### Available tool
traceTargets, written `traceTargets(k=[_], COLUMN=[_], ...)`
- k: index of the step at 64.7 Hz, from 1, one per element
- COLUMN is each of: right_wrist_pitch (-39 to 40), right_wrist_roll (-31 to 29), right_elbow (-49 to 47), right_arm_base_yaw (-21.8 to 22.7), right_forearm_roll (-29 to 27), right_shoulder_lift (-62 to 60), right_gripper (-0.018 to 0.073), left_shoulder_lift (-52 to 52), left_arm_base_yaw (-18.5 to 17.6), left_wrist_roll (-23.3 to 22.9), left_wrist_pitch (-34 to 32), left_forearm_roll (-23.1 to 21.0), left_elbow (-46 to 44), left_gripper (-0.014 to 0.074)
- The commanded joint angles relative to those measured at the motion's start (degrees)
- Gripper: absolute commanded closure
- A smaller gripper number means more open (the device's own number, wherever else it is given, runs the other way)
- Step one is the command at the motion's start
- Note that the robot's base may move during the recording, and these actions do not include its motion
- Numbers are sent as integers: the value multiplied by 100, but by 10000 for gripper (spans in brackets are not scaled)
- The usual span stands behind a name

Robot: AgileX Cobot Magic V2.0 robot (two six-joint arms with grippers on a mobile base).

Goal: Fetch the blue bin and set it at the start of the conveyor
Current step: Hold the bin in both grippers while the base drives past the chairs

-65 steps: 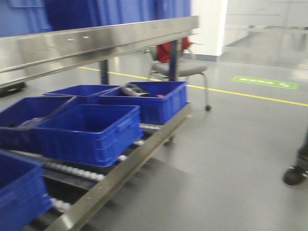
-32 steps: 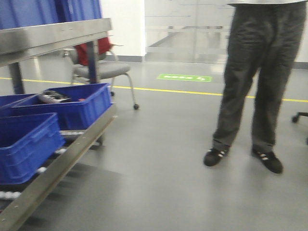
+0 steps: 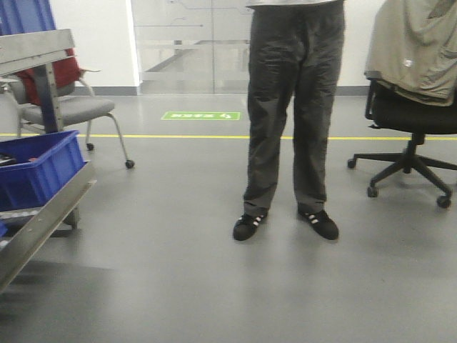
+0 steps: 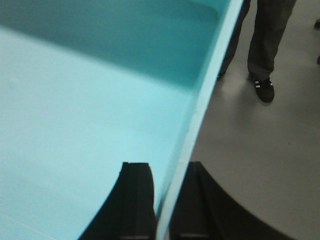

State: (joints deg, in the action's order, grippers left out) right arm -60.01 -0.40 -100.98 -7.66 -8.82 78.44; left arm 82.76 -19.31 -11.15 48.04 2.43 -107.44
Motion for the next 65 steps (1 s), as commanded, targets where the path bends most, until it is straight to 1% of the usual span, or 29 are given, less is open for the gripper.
traceTargets(k=[1, 65], right_wrist_pitch=[45, 45], right_wrist_roll=[-200, -200], right_elbow=[-51, -51], right_arm_base_yaw=[58, 58], right_forearm_roll=[359, 347], right_shoulder_lift=[-80, -80], right_gripper=[711, 711], left_shoulder_lift=[-79, -79], left_arm_base_yaw=[25, 25], left_wrist_roll=[-10, -10], left_wrist_pitch=[-406, -406], left_forearm_roll=[186, 186], left_elbow=[-62, -62], left_gripper=[708, 708])
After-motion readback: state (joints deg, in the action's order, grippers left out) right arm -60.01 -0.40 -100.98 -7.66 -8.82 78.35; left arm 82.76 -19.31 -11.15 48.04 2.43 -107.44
